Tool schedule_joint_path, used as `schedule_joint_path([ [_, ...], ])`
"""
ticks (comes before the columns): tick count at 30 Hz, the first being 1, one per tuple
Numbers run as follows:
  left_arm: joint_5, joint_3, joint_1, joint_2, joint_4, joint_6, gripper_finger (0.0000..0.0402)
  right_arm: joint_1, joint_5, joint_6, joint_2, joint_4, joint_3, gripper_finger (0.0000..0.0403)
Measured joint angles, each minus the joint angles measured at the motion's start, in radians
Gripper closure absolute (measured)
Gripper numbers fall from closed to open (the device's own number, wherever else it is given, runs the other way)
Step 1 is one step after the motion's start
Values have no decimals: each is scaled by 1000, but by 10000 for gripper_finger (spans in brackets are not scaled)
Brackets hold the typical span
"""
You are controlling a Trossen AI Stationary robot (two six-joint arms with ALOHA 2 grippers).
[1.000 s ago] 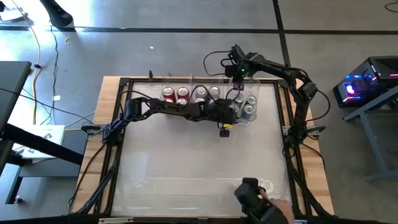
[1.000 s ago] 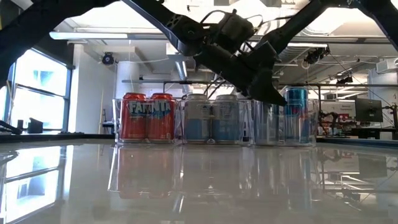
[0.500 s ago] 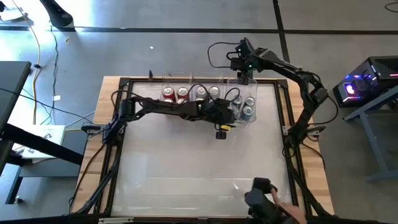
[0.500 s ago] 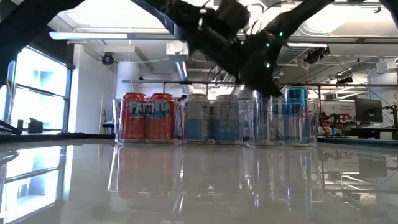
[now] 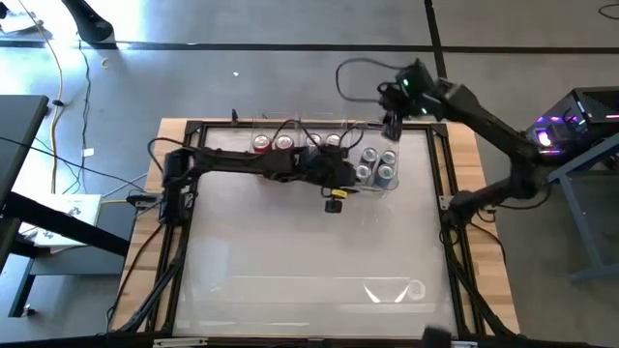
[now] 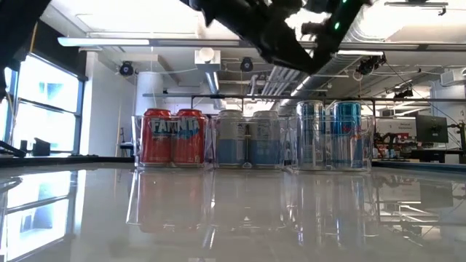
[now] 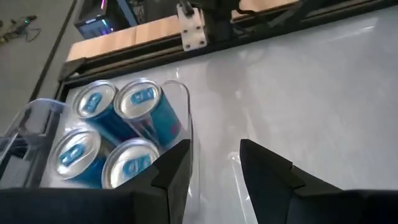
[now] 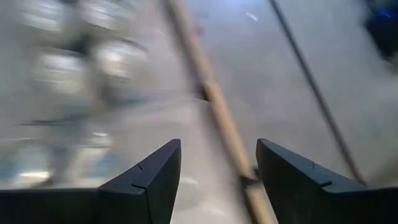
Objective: Sort soda cans
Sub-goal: Move the bottom transparent bin to the top middle of the table
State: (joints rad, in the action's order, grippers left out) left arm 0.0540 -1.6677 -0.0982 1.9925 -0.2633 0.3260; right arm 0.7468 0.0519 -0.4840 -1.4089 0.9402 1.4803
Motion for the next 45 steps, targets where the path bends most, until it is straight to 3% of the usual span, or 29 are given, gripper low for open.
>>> schedule_joint_path([
  [4, -74, 126, 23, -112, 25, 0, 272, -137, -68, 73, 146, -3, -126, 214],
  [12, -272, 610, 82, -467, 314, -75, 301, -495, -59, 389, 457, -168, -534, 242],
  [19, -418, 841, 143, -685, 321, -175, 318, -680, -15, 451, 486, -455, -801, 242],
  [23, -478, 909, 154, -730, 315, -228, 321, -704, 152, 491, 438, -439, -803, 229],
  [29, -496, 935, 154, -733, 319, -263, 321, -687, 177, 547, 342, -449, -799, 186],
  [33, -496, 936, 154, -733, 321, -270, 321, -667, 205, 538, 258, -456, -799, 185],
  [38, -496, 936, 154, -733, 322, -270, 321, -639, 217, 525, 200, -495, -797, 225],
  [45, -496, 936, 153, -733, 322, -270, 321, -594, 177, 478, 195, -518, -795, 330],
])
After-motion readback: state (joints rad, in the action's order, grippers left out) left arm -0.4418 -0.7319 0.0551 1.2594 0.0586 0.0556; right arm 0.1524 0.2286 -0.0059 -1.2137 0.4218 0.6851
